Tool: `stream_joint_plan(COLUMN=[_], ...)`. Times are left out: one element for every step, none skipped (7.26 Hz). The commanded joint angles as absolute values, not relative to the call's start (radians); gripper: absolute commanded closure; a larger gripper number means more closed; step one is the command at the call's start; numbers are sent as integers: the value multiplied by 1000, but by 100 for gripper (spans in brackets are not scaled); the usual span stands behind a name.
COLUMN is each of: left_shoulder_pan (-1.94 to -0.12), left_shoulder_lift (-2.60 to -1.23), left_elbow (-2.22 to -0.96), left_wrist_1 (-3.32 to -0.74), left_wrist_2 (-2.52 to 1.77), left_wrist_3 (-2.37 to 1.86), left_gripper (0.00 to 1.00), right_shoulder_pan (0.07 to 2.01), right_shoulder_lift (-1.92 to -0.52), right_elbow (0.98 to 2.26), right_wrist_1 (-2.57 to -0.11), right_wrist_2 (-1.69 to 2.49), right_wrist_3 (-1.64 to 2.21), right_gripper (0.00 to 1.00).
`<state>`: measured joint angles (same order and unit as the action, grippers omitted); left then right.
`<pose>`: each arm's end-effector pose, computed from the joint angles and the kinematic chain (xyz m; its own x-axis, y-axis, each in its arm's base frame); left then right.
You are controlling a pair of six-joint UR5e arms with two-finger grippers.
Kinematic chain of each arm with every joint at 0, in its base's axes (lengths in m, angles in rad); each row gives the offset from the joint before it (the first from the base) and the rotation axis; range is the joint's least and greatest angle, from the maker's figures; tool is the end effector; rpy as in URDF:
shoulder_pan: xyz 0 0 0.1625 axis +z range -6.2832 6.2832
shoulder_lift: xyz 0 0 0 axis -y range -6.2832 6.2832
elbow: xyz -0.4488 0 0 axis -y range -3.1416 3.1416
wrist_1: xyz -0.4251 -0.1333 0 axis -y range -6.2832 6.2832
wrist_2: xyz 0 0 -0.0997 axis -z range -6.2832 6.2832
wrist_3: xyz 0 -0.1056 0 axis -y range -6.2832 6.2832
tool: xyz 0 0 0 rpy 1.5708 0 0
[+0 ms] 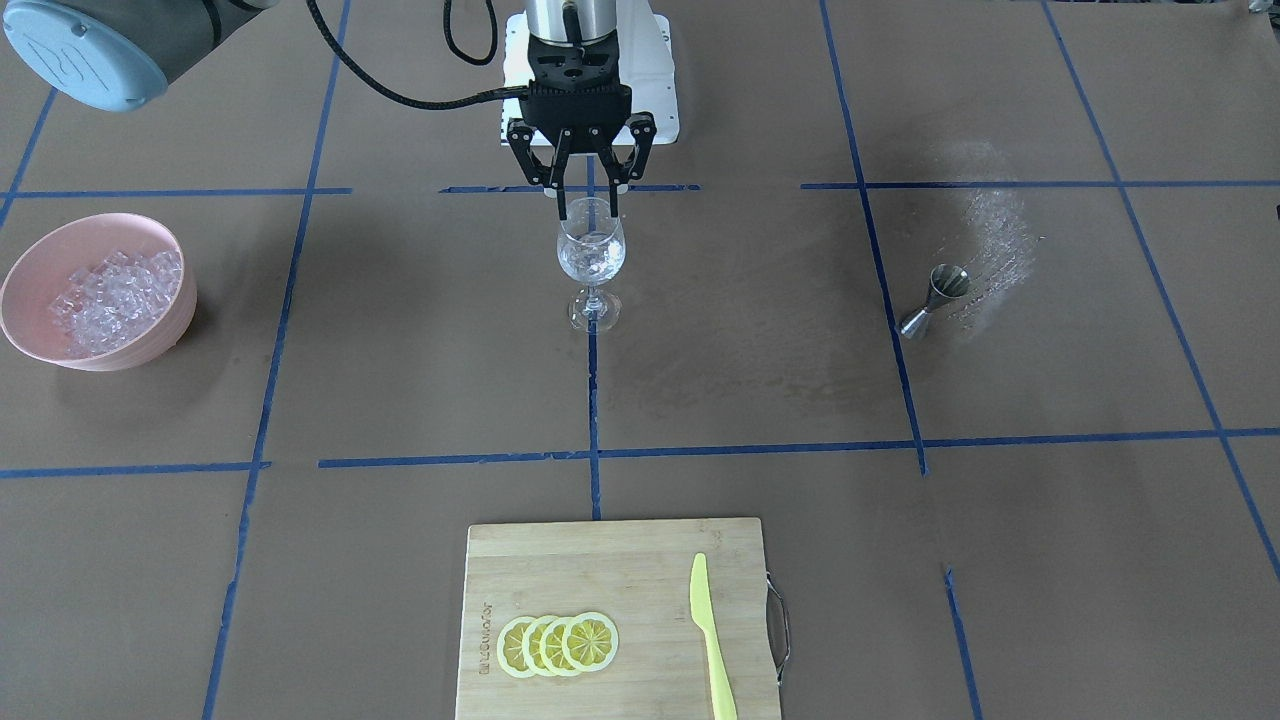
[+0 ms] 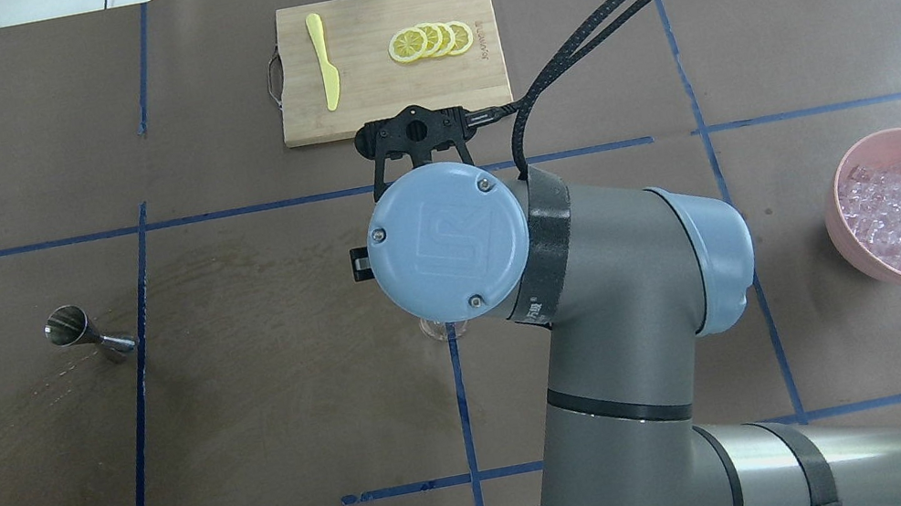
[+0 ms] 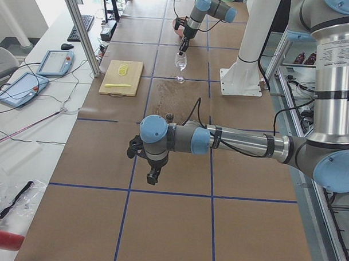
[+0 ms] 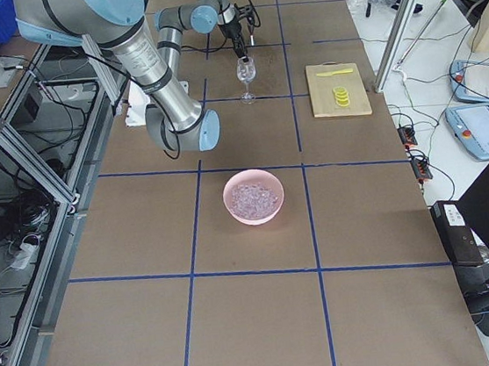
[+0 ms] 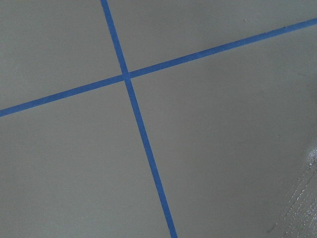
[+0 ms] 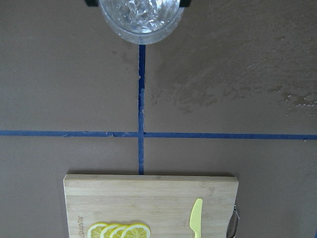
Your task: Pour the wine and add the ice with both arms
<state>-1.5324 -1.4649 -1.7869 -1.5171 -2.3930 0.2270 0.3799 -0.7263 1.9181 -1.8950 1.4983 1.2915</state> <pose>-0.0375 -0.4805 0.6282 0.6525 0.2903 -0.7000 -0.1900 0.9569 0.2197 -0.5399 -0.3674 0.0577 0.6934 -0.0192 0.7203 -0.2393 0.9368 0.2553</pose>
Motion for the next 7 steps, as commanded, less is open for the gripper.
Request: stream_joint_plan(left_shoulder_pan=[-1532,-1532,-1532,-1534,-1534,-1535,-1534], left_shoulder_lift=[-1465,-1474,-1479,-1479,-1477,-1476,-1477], left_elbow=[-1787,-1787,-1783,-1781,-1779,-1787,-1790], left_wrist_1=[-1517,-1516,-1516,-1516,-1514,-1514,-1516], left_wrist_2=[-2393,-2388,-2384,-2382,-2384,-2388,-2388], left_wrist_3=[227,233,235,235,235,236,236], left_gripper=[0,0,0,0,0,0,0], right_shoulder_pan=[380,411,507,623,740,861,978], right_shoulder_lift=[-726,-738,-755,-790,-852,-923,-1008], right_elbow=[1930,1949,1953,1954,1953,1953,1953], right_wrist_1=[-1898,-1899,-1899,-1896,-1890,-1884,-1881], right_wrist_2=[1506,1517,1633,1758,1849,1958,2053], right_wrist_3=[1289,1272,1228,1130,980,810,603], right_gripper=[0,0,0,0,0,0,0])
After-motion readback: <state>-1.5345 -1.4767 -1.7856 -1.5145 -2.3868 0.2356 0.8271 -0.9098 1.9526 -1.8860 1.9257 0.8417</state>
